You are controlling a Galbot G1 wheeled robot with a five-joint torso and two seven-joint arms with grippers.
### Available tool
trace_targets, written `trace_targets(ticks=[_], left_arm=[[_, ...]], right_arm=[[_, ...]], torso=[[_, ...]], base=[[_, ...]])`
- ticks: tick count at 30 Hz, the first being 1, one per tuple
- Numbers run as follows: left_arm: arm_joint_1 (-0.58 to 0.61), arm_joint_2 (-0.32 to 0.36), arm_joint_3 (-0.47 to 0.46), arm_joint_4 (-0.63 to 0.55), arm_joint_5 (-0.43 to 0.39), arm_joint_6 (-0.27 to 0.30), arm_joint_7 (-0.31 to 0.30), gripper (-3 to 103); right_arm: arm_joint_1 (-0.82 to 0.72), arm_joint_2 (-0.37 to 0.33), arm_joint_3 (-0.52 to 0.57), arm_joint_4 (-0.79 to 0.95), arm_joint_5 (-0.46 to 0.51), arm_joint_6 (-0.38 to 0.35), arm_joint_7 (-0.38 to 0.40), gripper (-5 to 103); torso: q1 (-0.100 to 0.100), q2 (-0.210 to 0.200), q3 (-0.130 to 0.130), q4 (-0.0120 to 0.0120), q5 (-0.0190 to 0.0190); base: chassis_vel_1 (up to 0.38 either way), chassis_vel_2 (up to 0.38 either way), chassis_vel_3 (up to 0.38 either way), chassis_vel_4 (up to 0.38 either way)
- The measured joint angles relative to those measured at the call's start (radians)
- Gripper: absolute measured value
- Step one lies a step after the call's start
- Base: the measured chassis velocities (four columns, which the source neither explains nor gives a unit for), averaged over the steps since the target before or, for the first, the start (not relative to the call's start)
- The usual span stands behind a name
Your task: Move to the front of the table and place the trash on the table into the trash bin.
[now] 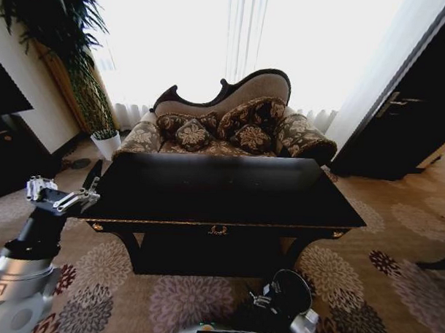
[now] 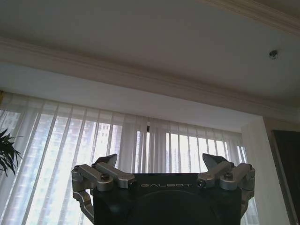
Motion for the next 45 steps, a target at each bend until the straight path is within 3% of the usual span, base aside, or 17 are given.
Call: trace_targets(ticks=[4, 8, 12, 15, 19, 20, 22, 23, 24, 25, 27, 28, 29, 31, 33, 37, 45], left_arm=[[0.002, -0.008, 0.01, 0.0, 0.023, 0.004, -0.003, 100], [0.006, -0.017, 0.02, 0.0, 0.038, 0.025, -0.031, 100], [0.008, -0.022, 0.019, 0.0, 0.029, 0.037, -0.043, 100], [0.012, -0.026, 0.016, 0.0, 0.031, 0.049, -0.056, 100], [0.022, -0.029, 0.006, 0.0, 0.035, 0.077, -0.08, 100], [0.022, -0.029, 0.006, 0.0, 0.035, 0.077, -0.08, 100], [0.026, -0.03, -0.003, 0.0, 0.04, 0.095, -0.092, 100], [0.028, -0.03, -0.008, 0.0, 0.064, 0.11, -0.115, 100], [0.028, -0.03, -0.011, 0.0, 0.089, 0.117, -0.14, 100], [0.028, -0.03, -0.011, 0.0, 0.089, 0.117, -0.14, 100], [0.022, -0.025, -0.014, 0.002, 0.107, 0.153, -0.223, 100], [0.022, -0.025, -0.014, 0.002, 0.107, 0.153, -0.223, 100], [0.018, -0.021, -0.021, 0.002, 0.077, 0.187, -0.277, 100], [0.013, -0.014, -0.037, 0.007, 0.042, 0.217, -0.319, 100], [0.01, -0.007, -0.048, 0.019, 0.042, 0.223, -0.325, 100], [0.0, -0.005, -0.066, 0.057, 0.045, 0.197, -0.255, 100], [0.003, -0.032, -0.048, 0.035, 0.042, 0.185, -0.206, 100]], right_arm=[[-0.019, 0.004, 0.078, 0.159, 0.064, -0.051, -0.023, 100], [-0.034, -0.014, 0.198, 0.299, 0.144, -0.128, -0.111, 100], [-0.037, -0.016, 0.234, 0.352, 0.186, -0.137, -0.135, 100], [-0.035, -0.014, 0.23, 0.418, 0.244, -0.119, -0.054, 100], [-0.019, -0.003, 0.176, 0.525, 0.297, -0.116, 0.192, 100], [-0.019, -0.003, 0.176, 0.525, 0.297, -0.116, 0.192, 100], [0.006, 0.001, 0.146, 0.569, 0.281, -0.123, 0.373, 100], [0.026, 0.003, 0.123, 0.6, 0.26, -0.141, 0.523, 100], [0.034, 0.005, 0.113, 0.614, 0.249, -0.155, 0.585, 100], [0.034, 0.005, 0.113, 0.614, 0.249, -0.155, 0.585, 100], [0.042, 0.009, 0.099, 0.624, 0.212, -0.169, 0.658, 100], [0.042, 0.009, 0.099, 0.624, 0.212, -0.169, 0.658, 100], [0.042, 0.009, 0.098, 0.621, 0.18, -0.161, 0.658, 100], [0.043, 0.008, 0.098, 0.611, 0.155, -0.148, 0.64, 100], [0.046, 0.007, 0.099, 0.607, 0.149, -0.142, 0.626, 100], [0.05, 0.019, 0.073, 0.617, 0.128, -0.138, 0.595, 100], [0.038, 0.047, 0.053, 0.645, 0.104, -0.13, 0.573, 100]], torso=[[0.0, 0.0, 0.0, -0.0001, -0.0006], [0.0, 0.0, 0.0, -0.0002, -0.0003], [0.0, 0.0, 0.0, -0.0002, -0.0002], [0.0, 0.0, 0.0, -0.0002, -0.0003], [0.0, 0.0, 0.0, -0.0002, -0.0003], [0.0, 0.0, 0.0, -0.0002, -0.0003], [0.0, 0.0, 0.0, -0.0001, -0.0002], [0.0, 0.0, 0.0, 0.0001, -0.0003], [0.0, 0.0, 0.0, 0.0001, -0.0003], [0.0, 0.0, 0.0, 0.0001, -0.0003], [0.0, 0.0, 0.0, -0.0002, -0.0002], [0.0, 0.0, 0.0, -0.0002, -0.0002], [0.0, 0.0, 0.0, -0.0002, -0.0004], [0.0, 0.0, 0.0, -0.0001, -0.0002], [0.0, 0.0, 0.0, -0.0002, -0.0002], [0.0, 0.0, 0.0, -0.0001, -0.0005], [0.0, 0.0, 0.0, -0.0002, 0.0]], base=[[0.0, 0.0, 0.0, 0.0], [0.0, 0.0, 0.0, 0.0], [0.0, 0.0, 0.0, 0.0], [0.0, 0.0, 0.0, 0.0], [0.0, 0.0, 0.0, 0.0], [0.0, 0.0, 0.0, 0.0], [0.0, 0.0, 0.0, 0.0], [0.0, 0.0, 0.0, 0.0], [0.0, 0.0, 0.0, 0.0], [0.0, 0.0, 0.0, 0.0], [0.0, 0.0, 0.0, 0.0], [0.0, 0.0, 0.0, 0.0], [0.0, 0.0, 0.0, 0.0], [0.0, 0.0, 0.0, 0.0], [0.0, 0.0, 0.0, 0.0], [0.0, 0.0, 0.0, 0.0], [0.0, 0.0, 0.0, 0.0]])
